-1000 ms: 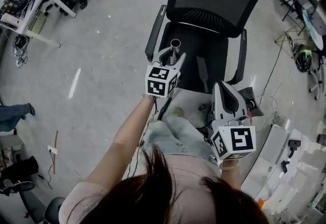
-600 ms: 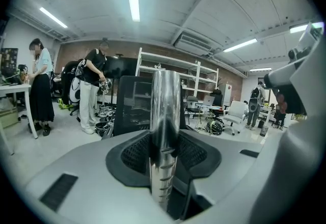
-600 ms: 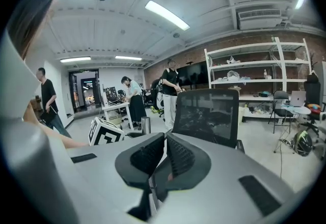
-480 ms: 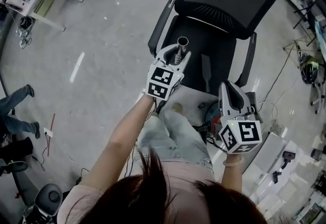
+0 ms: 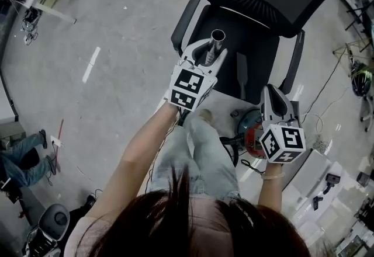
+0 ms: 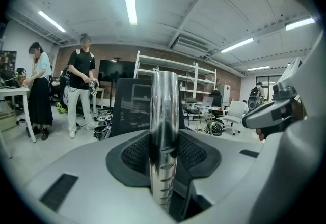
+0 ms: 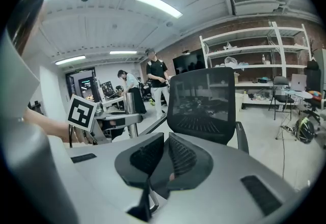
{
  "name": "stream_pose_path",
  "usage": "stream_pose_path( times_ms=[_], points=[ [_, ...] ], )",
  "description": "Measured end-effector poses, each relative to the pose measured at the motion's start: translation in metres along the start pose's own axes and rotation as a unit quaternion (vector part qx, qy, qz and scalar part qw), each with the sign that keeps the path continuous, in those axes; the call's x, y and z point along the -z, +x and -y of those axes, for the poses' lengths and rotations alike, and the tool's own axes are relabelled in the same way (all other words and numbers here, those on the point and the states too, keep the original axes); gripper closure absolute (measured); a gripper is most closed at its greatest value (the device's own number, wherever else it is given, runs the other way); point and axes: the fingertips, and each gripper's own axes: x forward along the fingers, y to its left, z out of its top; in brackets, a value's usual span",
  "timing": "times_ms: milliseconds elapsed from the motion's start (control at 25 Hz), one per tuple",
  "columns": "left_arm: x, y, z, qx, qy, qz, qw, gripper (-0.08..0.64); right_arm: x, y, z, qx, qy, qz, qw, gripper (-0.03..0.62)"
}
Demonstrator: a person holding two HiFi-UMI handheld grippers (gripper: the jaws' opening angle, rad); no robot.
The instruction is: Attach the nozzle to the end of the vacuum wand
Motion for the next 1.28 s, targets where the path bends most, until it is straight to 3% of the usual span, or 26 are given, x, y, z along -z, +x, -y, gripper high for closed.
stream_pose_path(
  times_ms=[320,640,1040,1280],
  points=[
    [0.009,0.005,0.0,0.021,0.003,-0.003,0.9998,0.408,0.056,0.024,0.012,0.009,0.011,-0.027,1.0,0.525],
    [0.017,-0.003,-0.012,0.017,0.0,0.018,0.9997,0.408,0.112,0.046,0.02,0.031,0.006,-0.038,0.999,0.485],
    [0.025,0.005,-0.016,0.043,0.001,0.05,0.9978,0.408,0.193,0.107,0.06,0.041,0.006,-0.101,0.994,0.442],
    [0.029,0.009,-0.016,0.052,0.002,0.042,0.9977,0.408,0.232,0.141,0.078,0.036,0.028,-0.127,0.991,0.433]
  ],
)
